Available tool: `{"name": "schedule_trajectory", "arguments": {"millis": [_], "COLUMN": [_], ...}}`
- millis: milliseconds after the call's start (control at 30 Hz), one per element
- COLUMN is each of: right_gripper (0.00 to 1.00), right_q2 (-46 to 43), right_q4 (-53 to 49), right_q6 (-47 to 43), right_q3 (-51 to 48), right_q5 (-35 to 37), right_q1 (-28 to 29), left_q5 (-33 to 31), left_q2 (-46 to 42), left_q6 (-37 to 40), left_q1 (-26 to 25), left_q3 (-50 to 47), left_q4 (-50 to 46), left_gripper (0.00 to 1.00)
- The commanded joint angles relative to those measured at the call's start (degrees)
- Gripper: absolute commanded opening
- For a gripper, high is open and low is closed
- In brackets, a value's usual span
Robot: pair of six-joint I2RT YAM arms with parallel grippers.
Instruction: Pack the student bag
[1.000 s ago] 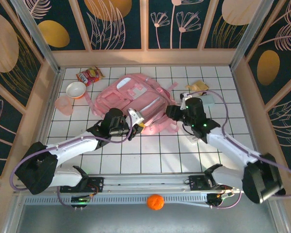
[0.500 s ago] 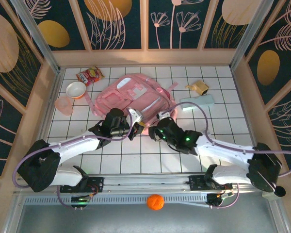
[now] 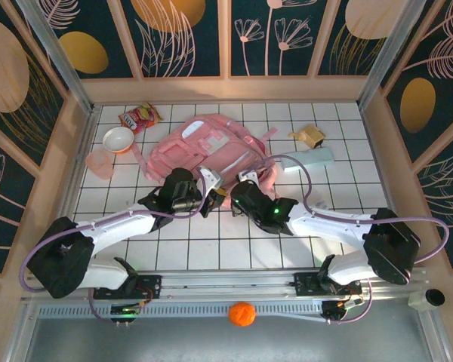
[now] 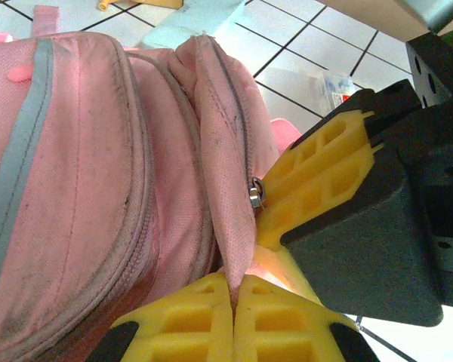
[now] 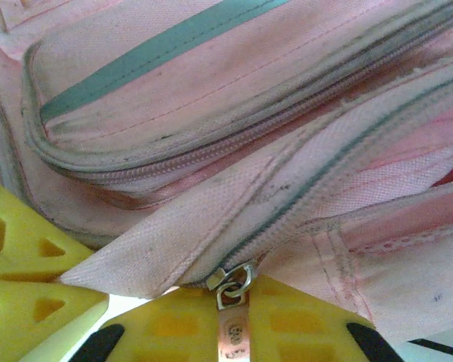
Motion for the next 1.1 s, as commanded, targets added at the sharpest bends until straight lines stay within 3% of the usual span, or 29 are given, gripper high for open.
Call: {"name": "schedule_trajectory", "arguments": {"millis": [0,133,300,533,667,833,1067], "right_gripper": [0.07,0.05,0.15,0.00,0.01,0.09,0.03], "right_q2": [-1.06,-1.29,-1.04,-2.61,-4.34,-4.35,-2.17], "right_q4": [-2.96,-4.13,-5.00,-2.17,-1.01,1.70,1.28], "right_q6": [-0.21,0.28,0.04,-1.80,-2.41,-3.14,-3.71], "right_q3": [0.10,0.07,0.17,-0.68,-1.72,-3.00,-1.80], "right_q5": [4.83,4.12,2.09,-1.92,-7.97,-19.53,-20.16], "right_q1": [-1.78,-3.48,-4.53,-4.58,-6.68,-10.01,-10.59], "left_q5": [1.92,1.27,0.95,0.62,0.59,0.96,1.22], "left_q2": [-0.96,-0.84,-1.05,-1.00,-1.04,-0.71,-1.03], "left_q6": [-0.82,-0.49,-0.28,0.10,0.26,0.29,0.09], "left_q1": [-0.23,-0.22,-0.20,-0.26,-0.19,-0.25,-0.20], "left_q3": [2.52,2.62,2.48,2.70,2.53,2.62,2.64], "left_q4": [4.33,3.73,3.15,2.74,2.54,2.84,2.85], "left_gripper": [0.00,0.00,0.00,0.00,0.00,0.00,0.00]}}
